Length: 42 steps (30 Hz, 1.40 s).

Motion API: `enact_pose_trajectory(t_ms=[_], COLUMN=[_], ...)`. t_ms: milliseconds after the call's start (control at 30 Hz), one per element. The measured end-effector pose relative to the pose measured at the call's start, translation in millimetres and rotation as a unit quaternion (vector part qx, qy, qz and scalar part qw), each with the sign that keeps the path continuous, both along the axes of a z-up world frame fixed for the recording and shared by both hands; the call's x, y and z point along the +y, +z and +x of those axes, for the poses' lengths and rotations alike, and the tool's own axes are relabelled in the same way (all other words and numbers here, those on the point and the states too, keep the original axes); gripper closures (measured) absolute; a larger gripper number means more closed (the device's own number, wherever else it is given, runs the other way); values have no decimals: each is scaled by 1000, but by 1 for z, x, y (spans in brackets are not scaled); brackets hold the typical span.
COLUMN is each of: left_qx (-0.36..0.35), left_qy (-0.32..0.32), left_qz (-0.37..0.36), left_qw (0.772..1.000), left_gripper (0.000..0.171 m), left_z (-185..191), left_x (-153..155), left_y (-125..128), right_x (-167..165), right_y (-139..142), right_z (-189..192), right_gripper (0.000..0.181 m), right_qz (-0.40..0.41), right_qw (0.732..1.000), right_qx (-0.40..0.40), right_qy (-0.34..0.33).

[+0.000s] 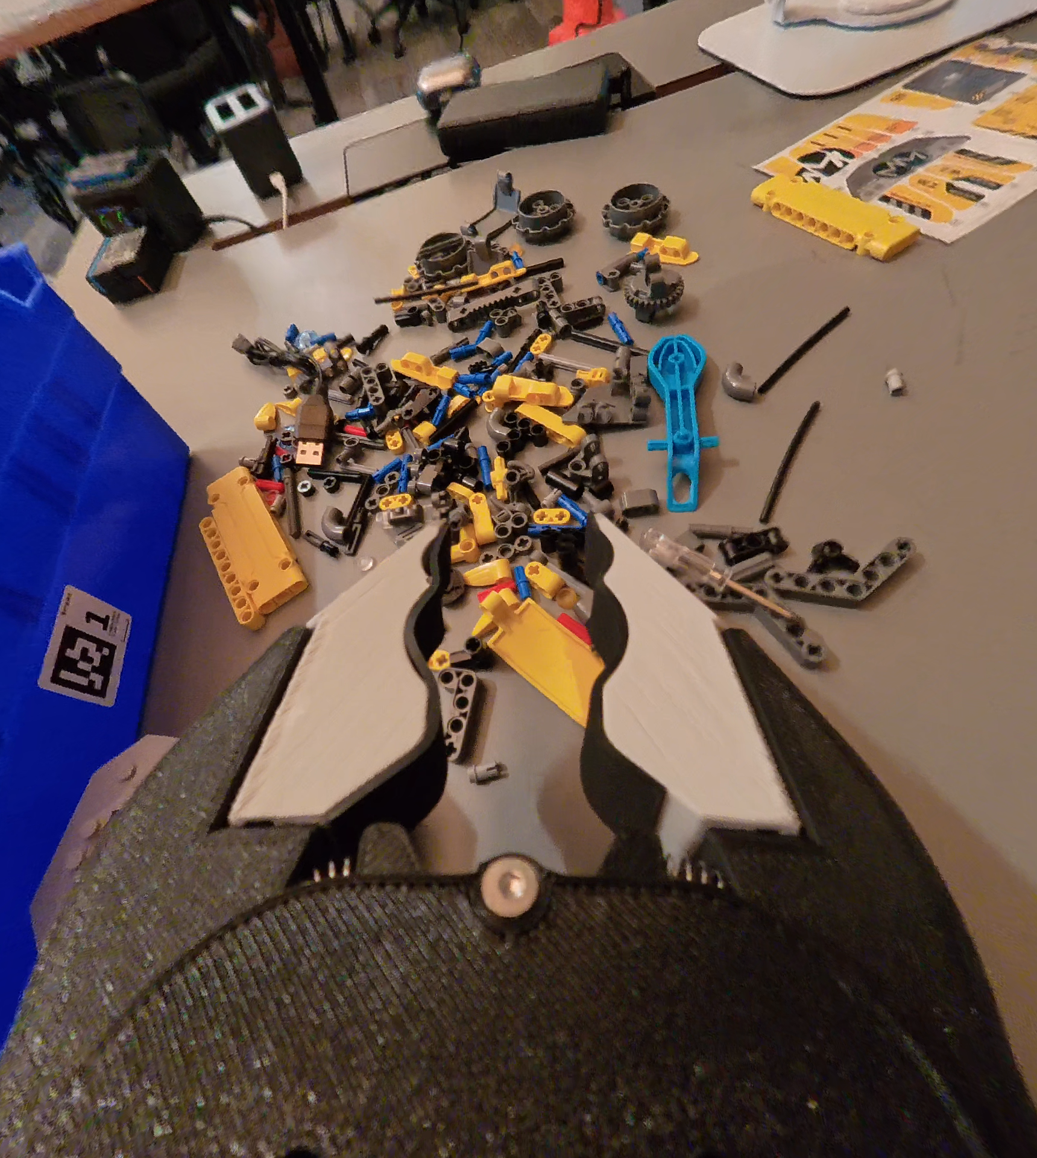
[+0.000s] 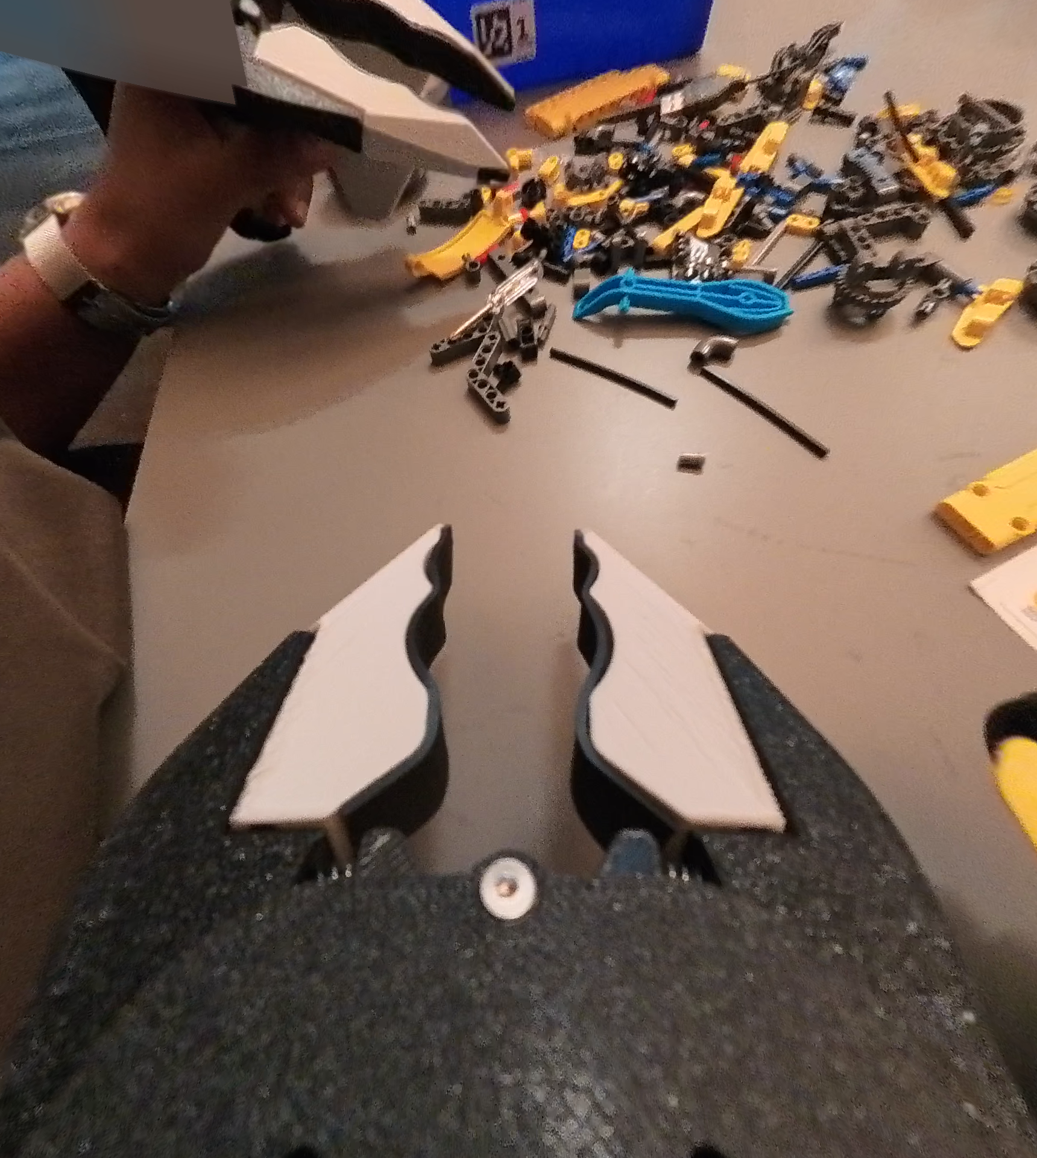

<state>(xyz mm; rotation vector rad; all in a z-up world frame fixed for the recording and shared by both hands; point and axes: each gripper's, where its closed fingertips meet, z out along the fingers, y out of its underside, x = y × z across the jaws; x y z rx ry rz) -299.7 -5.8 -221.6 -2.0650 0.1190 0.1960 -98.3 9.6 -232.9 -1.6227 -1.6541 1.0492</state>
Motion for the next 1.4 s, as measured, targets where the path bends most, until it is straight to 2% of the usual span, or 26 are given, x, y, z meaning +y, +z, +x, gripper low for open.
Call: enact_pose_trajectory(t_ms=[67,167,267,333,433,533,600,667,767,933,1067,1267,1400], left_qx=[-31,-59,-51,-26,-17,-21,-34,-69,-104,-71,-92,-100,-97], left_qy=[-2,-36,-82,-96,-98,-102,-99,-103,-118,-102,-114,-106,-106], left_qz=[-13,-24,-40,-50,-97,-201,-260,-277,-267,-256,-258,-280,-279], left_qw=[999,997,995,994,990,974,960,953,951,959,955,949,950], left_gripper=[127,129,140,150,162,171,171,171,164,161,161,153,156], left_z=[4,11,14,7,-8,-20,-28,-28,-20,-28,-23,-25,-25], left_x=[8,34,70,99,144,172,177,180,181,187,189,182,182], left_y=[12,39,61,67,51,10,-13,-22,-26,-32,-34,-41,-42], right_x=[5,7,-2,-8,-12,-10,-7,-5,-2,2,8,7,4], right_y=[2,-2,-7,-8,-7,-6,-7,-6,-3,0,4,6,4], right_z=[5,13,21,28,37,44,47,49,49,50,51,51,51], right_gripper=[143,143,143,143,143,144,144,144,145,145,147,148,148], right_qz=[3,15,3,2,12,18,21,18,-7,-62,-85,-84,-69], right_qw=[1000,1000,1000,1000,1000,1000,1000,1000,1000,998,996,996,997], right_qx=[-1,-12,-18,-22,-16,-14,-16,-12,-4,4,20,26,17], right_qy=[-8,-10,0,5,6,2,-4,-9,-12,-12,-22,-22,-17])
